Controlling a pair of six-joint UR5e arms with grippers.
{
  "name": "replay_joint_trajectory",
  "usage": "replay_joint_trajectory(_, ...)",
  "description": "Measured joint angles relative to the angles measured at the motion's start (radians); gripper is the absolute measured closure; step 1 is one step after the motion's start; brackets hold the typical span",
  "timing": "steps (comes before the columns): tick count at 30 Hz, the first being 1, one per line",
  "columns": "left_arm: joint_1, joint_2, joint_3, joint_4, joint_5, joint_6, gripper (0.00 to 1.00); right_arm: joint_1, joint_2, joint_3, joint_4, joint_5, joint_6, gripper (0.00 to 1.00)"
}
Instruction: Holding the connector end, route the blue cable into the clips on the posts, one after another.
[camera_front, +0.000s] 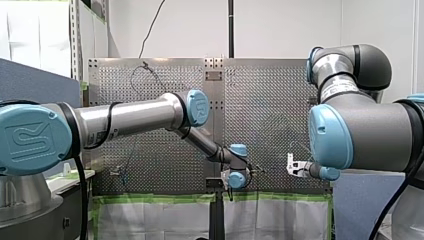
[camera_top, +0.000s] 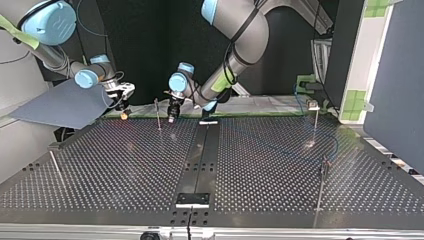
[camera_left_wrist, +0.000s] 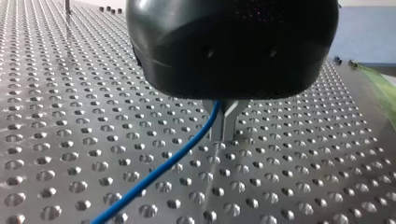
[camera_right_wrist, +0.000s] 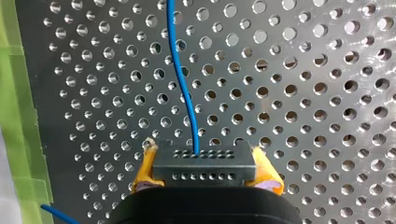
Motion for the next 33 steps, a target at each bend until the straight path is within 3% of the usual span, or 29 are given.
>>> replay_joint_trajectory(5,0.001,0.001,0.0,-0.006,-0.025,0.025,0.95,0.0,0.001,-0.011,0.009,0.001,0.006,1.0)
replay_joint_trajectory(7,0.0,0.001,0.0,-0.009,-0.031,0.04,0.8,0.001,0.002,-0.014,0.011,0.002,0.007,1.0)
replay_joint_trajectory(8,-0.001,0.001,0.0,-0.01,-0.035,0.047,0.8,0.002,0.002,-0.015,0.012,0.002,0.007,1.0)
replay_joint_trajectory(10,-0.003,0.001,0.0,-0.016,-0.048,0.068,0.7,0.004,0.002,-0.016,0.012,0.003,0.007,1.0)
replay_joint_trajectory(14,-0.011,0.001,0.0,-0.021,-0.075,0.104,0.7,0.007,0.003,-0.016,0.012,0.003,0.006,1.0)
replay_joint_trajectory(17,-0.017,0.001,-0.001,-0.023,-0.069,0.112,0.68,0.009,0.004,-0.016,0.013,0.002,0.006,1.0)
replay_joint_trajectory(18,-0.018,0.002,-0.001,-0.028,-0.067,0.114,0.64,0.009,0.004,-0.016,0.013,0.002,0.006,1.0)
replay_joint_trajectory(19,-0.019,0.002,-0.001,-0.032,-0.068,0.116,0.51,0.01,0.005,-0.016,0.013,0.002,0.006,1.0)
replay_joint_trajectory(20,-0.019,0.002,0.0,-0.036,-0.07,0.117,0.51,0.01,0.005,-0.016,0.013,0.002,0.006,1.0)
replay_joint_trajectory(22,-0.021,0.003,0.0,-0.042,-0.073,0.121,0.16,0.012,0.006,-0.016,0.013,0.001,0.005,1.0)
replay_joint_trajectory(23,-0.021,0.003,-0.001,-0.043,-0.073,0.122,0.16,0.013,0.006,-0.016,0.013,0.001,0.005,1.0)
replay_joint_trajectory(24,-0.022,0.003,-0.001,-0.045,-0.073,0.123,0.0,0.014,0.006,-0.016,0.013,0.001,0.005,1.0)
replay_joint_trajectory(33,-0.024,0.004,-0.001,-0.097,-0.076,0.117,0.0,0.015,0.007,-0.016,0.014,0.0,0.006,1.0)
